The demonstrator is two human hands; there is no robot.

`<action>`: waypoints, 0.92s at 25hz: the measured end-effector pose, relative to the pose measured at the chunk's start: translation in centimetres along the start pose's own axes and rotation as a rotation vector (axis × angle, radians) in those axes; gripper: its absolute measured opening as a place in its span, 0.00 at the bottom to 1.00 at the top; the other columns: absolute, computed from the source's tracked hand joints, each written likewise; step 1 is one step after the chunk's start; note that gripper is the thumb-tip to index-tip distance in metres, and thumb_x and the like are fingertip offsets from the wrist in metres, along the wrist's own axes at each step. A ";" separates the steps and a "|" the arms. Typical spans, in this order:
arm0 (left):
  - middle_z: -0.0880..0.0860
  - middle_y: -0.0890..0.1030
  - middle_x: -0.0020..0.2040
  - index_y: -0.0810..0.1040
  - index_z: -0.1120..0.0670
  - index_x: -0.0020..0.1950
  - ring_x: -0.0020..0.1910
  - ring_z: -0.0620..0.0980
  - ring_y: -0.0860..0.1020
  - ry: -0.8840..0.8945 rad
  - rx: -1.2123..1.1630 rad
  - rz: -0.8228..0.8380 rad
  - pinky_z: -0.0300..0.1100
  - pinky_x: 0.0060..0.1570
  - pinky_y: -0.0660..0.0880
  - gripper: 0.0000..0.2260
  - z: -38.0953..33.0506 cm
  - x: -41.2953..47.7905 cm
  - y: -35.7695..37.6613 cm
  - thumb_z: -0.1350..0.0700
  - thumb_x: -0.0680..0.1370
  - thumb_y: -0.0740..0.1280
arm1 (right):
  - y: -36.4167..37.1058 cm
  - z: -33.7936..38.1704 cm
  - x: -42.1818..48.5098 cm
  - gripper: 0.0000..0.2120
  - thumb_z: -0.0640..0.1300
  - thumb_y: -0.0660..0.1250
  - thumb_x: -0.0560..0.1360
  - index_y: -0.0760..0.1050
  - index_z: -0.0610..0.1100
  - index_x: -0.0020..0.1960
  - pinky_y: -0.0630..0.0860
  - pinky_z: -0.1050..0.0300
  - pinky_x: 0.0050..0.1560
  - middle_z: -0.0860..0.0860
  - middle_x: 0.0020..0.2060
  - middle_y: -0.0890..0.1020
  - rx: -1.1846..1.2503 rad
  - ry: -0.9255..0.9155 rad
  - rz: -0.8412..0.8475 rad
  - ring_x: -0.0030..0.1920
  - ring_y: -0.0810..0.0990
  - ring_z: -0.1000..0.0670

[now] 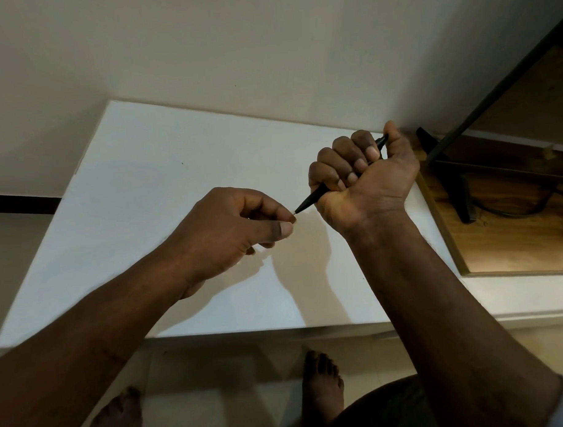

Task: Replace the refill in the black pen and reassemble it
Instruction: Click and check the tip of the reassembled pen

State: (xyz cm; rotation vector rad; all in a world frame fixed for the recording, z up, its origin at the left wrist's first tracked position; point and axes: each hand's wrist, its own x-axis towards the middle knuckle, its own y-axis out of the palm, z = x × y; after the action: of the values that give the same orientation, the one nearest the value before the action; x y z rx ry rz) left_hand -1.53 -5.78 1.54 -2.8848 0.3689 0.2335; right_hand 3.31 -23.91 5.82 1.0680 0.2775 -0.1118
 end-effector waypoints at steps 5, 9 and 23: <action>0.43 0.89 0.43 0.88 0.41 0.47 0.42 0.42 0.86 0.003 -0.025 0.002 0.36 0.38 0.76 0.04 -0.1 -0.1 -0.1 0.51 0.75 0.77 | 0.0 -0.1 0.0 0.22 0.54 0.58 0.80 0.60 0.47 0.30 0.53 0.62 0.24 0.54 0.24 0.58 -0.018 -0.003 0.010 0.21 0.54 0.53; 0.44 0.89 0.43 0.88 0.41 0.47 0.43 0.43 0.87 -0.010 -0.043 0.000 0.38 0.40 0.76 0.05 -0.3 -0.1 -0.1 0.52 0.75 0.76 | 0.1 -0.2 -0.1 0.24 0.58 0.59 0.80 0.60 0.48 0.30 0.52 0.61 0.24 0.54 0.24 0.58 -0.029 0.011 0.022 0.22 0.54 0.54; 0.45 0.89 0.45 0.89 0.42 0.48 0.43 0.45 0.87 -0.006 -0.051 0.008 0.41 0.42 0.76 0.06 -0.4 -0.4 -0.1 0.54 0.75 0.76 | 0.1 0.0 0.0 0.23 0.55 0.59 0.80 0.59 0.47 0.30 0.52 0.62 0.24 0.54 0.24 0.58 -0.005 -0.020 0.026 0.21 0.54 0.54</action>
State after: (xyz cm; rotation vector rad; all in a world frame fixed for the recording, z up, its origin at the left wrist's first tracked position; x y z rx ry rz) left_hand -1.79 -5.71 2.03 -2.9329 0.3784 0.2561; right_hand 3.33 -23.88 5.94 1.0642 0.2454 -0.0984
